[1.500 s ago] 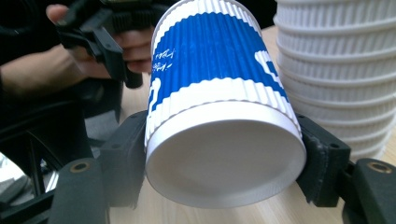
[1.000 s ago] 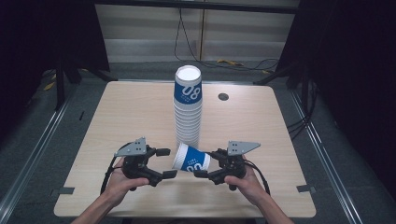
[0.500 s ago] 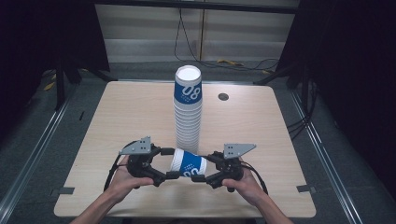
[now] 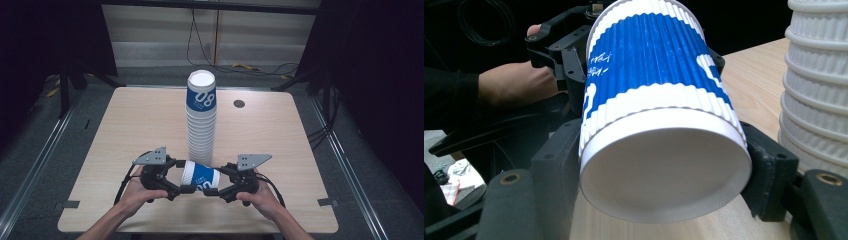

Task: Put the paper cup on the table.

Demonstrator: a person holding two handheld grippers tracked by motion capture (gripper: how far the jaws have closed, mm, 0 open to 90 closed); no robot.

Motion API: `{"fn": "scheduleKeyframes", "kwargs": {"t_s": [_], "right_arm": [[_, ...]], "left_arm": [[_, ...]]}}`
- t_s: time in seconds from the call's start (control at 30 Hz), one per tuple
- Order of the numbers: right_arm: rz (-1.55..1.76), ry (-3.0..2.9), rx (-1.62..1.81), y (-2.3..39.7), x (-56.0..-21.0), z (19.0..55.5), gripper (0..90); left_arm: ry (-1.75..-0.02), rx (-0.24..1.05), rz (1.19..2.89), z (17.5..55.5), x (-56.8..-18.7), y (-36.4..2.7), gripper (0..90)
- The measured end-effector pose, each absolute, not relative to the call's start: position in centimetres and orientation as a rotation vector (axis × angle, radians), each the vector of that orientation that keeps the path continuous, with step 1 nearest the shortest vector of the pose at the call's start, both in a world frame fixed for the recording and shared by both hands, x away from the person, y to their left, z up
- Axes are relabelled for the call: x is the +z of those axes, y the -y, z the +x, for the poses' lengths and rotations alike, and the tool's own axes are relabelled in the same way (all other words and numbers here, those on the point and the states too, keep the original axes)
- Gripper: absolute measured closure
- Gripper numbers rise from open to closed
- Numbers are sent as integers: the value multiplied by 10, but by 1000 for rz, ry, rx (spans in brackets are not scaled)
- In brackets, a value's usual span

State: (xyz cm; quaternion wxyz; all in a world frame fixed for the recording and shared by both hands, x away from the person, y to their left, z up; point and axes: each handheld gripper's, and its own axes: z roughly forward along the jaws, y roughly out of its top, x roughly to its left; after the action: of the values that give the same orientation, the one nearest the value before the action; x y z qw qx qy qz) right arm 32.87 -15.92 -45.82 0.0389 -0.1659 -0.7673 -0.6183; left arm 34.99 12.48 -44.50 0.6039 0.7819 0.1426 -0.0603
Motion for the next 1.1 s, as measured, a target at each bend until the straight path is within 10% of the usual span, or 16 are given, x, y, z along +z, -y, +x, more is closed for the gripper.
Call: {"fn": "scheduleKeyframes", "kwargs": {"t_s": [1.1], "right_arm": [[-599, 2356, -1745, 157, -458, 329, 182]], "left_arm": [[-304, -159, 1804, 349, -434, -133, 182]]}}
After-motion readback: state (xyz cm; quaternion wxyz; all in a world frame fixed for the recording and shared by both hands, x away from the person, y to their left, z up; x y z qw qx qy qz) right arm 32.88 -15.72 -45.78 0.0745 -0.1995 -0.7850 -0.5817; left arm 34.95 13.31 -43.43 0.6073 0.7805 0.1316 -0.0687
